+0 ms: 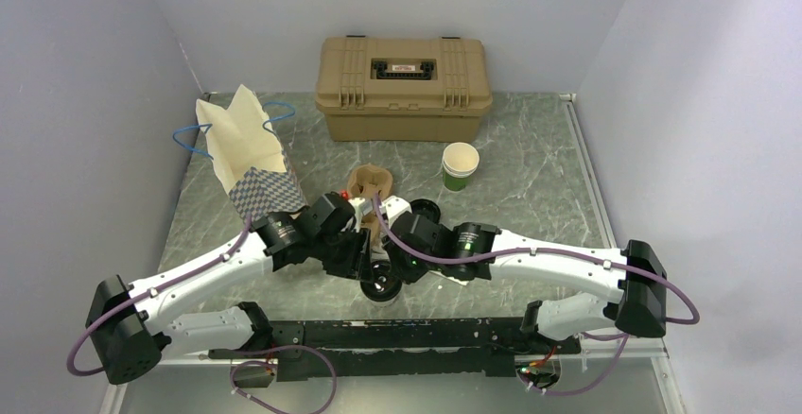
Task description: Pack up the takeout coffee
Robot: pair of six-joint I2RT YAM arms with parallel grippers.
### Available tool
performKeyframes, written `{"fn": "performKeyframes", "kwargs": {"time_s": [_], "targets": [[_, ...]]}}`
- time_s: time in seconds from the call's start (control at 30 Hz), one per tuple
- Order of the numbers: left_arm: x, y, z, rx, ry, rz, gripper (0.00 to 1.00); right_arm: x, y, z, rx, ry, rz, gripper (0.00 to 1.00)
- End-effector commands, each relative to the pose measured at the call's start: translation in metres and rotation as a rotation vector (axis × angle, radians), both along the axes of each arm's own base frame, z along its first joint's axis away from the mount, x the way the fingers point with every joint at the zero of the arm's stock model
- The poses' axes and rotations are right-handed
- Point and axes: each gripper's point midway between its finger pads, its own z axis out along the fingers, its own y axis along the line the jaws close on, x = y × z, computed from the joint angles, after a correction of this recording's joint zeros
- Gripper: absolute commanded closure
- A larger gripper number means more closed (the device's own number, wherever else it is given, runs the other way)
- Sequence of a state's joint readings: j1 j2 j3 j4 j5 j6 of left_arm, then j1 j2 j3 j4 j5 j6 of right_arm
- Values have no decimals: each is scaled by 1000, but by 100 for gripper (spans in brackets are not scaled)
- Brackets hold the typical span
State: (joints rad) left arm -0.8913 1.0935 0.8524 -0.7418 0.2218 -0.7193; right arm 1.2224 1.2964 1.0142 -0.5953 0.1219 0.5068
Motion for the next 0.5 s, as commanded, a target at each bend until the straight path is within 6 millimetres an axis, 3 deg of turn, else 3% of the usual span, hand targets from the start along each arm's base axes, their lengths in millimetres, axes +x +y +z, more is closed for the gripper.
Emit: {"fn": "performKeyframes", "kwargs": {"time_s": [0.0, 0.2, 0.47], "targets": [[2, -3, -7, -7, 7, 11, 55, -16, -12, -24, -89, 44, 19, 88], [-2, 2, -11, 0, 13, 25, 56, -28, -13, -34, -126, 71, 55, 100], [-4, 6, -17, -1, 19, 41, 56, -46, -17, -59, -202, 139, 103, 100]]}}
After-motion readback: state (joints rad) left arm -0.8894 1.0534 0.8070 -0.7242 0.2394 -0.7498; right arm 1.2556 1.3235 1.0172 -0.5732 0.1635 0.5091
